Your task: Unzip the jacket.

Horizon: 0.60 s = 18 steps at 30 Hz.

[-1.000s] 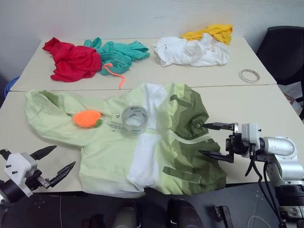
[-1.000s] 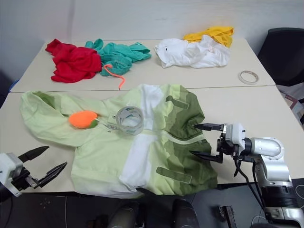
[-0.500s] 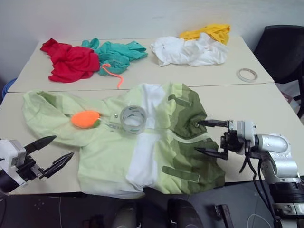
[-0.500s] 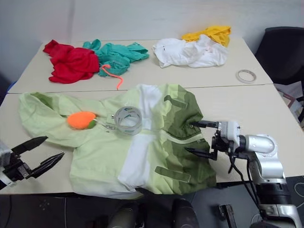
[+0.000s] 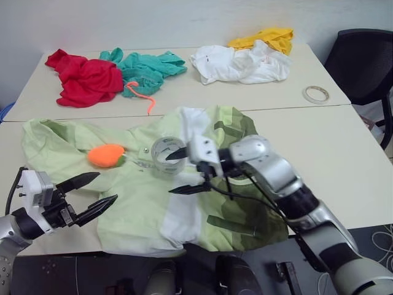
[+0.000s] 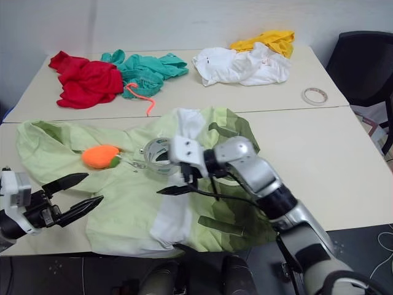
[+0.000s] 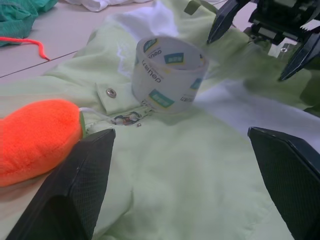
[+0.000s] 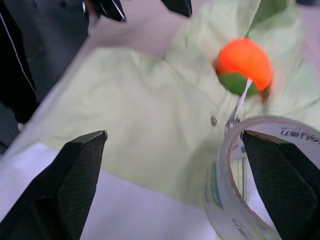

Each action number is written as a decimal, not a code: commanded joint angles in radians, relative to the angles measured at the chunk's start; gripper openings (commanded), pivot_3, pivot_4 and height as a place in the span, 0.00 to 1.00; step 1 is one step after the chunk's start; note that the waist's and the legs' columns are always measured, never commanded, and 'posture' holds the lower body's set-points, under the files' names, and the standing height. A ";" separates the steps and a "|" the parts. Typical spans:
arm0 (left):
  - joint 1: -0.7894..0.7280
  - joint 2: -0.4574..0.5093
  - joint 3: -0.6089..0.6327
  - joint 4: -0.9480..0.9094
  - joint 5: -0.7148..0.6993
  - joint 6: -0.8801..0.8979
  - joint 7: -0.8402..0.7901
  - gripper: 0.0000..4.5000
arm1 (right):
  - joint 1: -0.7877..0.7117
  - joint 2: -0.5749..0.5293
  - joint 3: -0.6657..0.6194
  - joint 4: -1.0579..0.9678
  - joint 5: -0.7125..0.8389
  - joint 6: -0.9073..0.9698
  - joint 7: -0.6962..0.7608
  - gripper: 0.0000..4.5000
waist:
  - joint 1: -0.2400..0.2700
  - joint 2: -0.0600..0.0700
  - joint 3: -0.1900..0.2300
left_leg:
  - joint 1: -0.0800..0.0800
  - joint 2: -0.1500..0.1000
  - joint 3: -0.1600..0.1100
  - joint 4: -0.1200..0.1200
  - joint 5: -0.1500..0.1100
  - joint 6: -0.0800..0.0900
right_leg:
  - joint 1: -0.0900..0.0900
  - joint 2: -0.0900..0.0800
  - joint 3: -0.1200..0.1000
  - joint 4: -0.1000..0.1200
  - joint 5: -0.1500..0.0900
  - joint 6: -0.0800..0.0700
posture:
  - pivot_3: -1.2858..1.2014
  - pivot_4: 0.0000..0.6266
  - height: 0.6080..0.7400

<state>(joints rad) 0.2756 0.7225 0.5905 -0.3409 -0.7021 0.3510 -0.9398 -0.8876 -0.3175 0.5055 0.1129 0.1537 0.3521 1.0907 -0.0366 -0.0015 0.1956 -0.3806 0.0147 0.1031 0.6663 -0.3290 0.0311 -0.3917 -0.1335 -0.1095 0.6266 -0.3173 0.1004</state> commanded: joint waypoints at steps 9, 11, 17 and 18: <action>0.026 -0.036 -0.022 -0.017 0.050 -0.051 0.014 1.00 | -0.095 0.077 -0.006 0.205 -0.137 -0.053 -0.013 0.63 | -0.003 -0.001 0.000 | -0.006 0.000 -0.001 0.002 0.000 0.001 | -0.003 0.001 -0.002 0.000 0.000 0.000 | 0.52 0.24 1.00; 0.002 -0.033 -0.042 -0.010 0.052 -0.050 0.015 1.00 | -0.093 0.100 -0.038 0.208 -0.094 -0.030 0.011 0.48 | -0.004 -0.001 0.000 | -0.006 0.000 -0.001 0.002 0.001 0.000 | -0.003 0.002 -0.002 0.000 0.000 0.000 | 0.52 0.24 1.00; -0.110 -0.026 -0.119 -0.004 0.038 -0.032 0.011 1.00 | -0.063 0.054 -0.183 0.181 0.027 -0.040 0.093 0.04 | 0.002 -0.001 0.000 | -0.006 0.000 -0.001 0.003 0.004 0.000 | -0.003 0.001 -0.002 0.000 0.000 0.001 | 0.52 0.24 1.00; -0.132 -0.027 -0.138 -0.002 0.038 -0.029 0.011 1.00 | -0.041 0.020 -0.231 0.140 0.082 -0.025 0.131 0.03 | 0.005 -0.001 0.000 | -0.006 0.000 -0.001 0.003 0.005 0.000 | -0.003 0.001 -0.002 0.000 0.001 0.001 | 0.52 0.24 1.00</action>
<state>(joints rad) 0.1608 0.6871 0.4643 -0.3368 -0.6555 0.3230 -0.9235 -0.9432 -0.2537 0.3715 0.3329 0.1475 0.3161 1.1699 -0.0316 -0.0022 0.1953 -0.3866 0.0145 0.1010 0.6690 -0.3244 0.0309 -0.3942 -0.1323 -0.1112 0.6271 -0.3166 0.1014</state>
